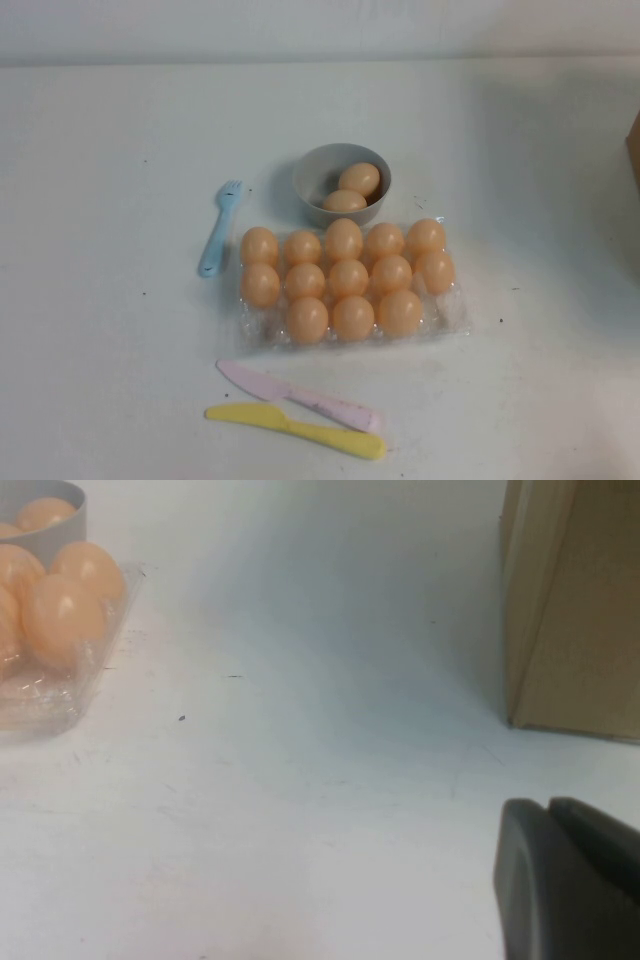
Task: Take an egg out of the egg box
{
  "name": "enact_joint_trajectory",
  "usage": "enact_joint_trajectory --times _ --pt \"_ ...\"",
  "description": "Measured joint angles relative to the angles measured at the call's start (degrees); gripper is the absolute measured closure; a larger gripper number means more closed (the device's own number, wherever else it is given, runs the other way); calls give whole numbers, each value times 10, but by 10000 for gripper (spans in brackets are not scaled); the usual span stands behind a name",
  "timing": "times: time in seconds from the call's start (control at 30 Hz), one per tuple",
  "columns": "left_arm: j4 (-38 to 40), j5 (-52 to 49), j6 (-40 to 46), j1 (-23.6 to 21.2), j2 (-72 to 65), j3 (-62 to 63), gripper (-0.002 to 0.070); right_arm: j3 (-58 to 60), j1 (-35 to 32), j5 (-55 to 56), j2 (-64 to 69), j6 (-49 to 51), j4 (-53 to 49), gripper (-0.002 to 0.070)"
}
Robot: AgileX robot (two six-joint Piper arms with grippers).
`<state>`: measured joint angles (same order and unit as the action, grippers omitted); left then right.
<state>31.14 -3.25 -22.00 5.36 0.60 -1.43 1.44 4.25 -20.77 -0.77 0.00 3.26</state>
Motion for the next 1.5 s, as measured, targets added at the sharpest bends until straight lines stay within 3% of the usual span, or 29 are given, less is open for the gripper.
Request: enact_joint_trajectory --times 0.43,0.57,0.83,1.17,1.27,1.5 --pt "6 45 30 0 0 0 678 0 0 0 0 0 0 694" --pt "-8 -31 59 0 -10 34 678 0 0 0 0 0 0 694" --pt "-28 -245 307 0 -202 240 678 0 0 0 0 0 0 694" --pt "-14 -442 625 1 -589 523 678 0 0 0 0 0 0 694" --pt "-15 -471 665 27 -684 594 678 0 0 0 0 0 0 694" --pt "-99 -486 684 157 -852 717 678 0 0 0 0 0 0 694"
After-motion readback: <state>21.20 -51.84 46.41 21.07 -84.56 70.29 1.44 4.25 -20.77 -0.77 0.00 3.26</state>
